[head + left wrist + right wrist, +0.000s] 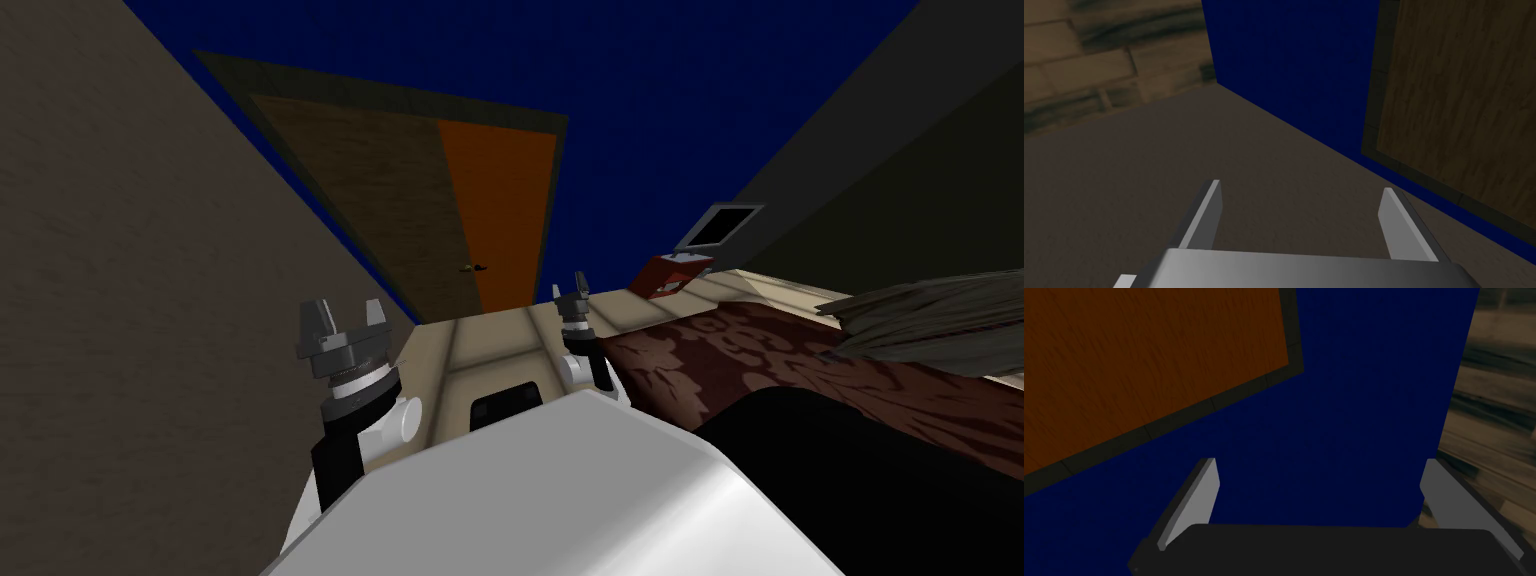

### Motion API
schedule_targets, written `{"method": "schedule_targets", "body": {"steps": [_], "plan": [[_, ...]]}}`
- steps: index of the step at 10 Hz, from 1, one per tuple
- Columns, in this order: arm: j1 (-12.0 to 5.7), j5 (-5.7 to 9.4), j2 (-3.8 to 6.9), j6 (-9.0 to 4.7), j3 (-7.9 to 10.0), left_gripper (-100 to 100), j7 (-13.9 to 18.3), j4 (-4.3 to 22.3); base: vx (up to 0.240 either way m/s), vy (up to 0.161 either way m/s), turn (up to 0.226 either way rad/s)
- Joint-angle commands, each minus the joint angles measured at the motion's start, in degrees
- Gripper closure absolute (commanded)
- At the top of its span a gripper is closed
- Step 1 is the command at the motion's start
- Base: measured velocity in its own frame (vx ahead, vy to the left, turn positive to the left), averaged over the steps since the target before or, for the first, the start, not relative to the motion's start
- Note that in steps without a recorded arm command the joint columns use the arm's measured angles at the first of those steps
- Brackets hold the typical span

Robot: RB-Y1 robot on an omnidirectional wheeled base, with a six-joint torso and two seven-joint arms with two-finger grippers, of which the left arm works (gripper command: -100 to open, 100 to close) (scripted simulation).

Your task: Pull the door open

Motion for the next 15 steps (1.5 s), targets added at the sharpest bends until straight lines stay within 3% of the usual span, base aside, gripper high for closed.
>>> {"method": "schedule_targets", "body": {"steps": [1, 5, 15], "plan": [[-0.37, -0.01, 0.52, -0.24, 0.61, -100, 0.2, 1.8, 0.084, -0.016, -0.073], [-1.13, -0.03, 1.41, -0.72, 1.86, -100, 0.5, 5.5, 0.142, 0.001, -0.071], [-3.80, -0.11, 3.58, -2.42, 6.24, -100, 1.8, 18.4, 0.121, 0.013, -0.084]]}}
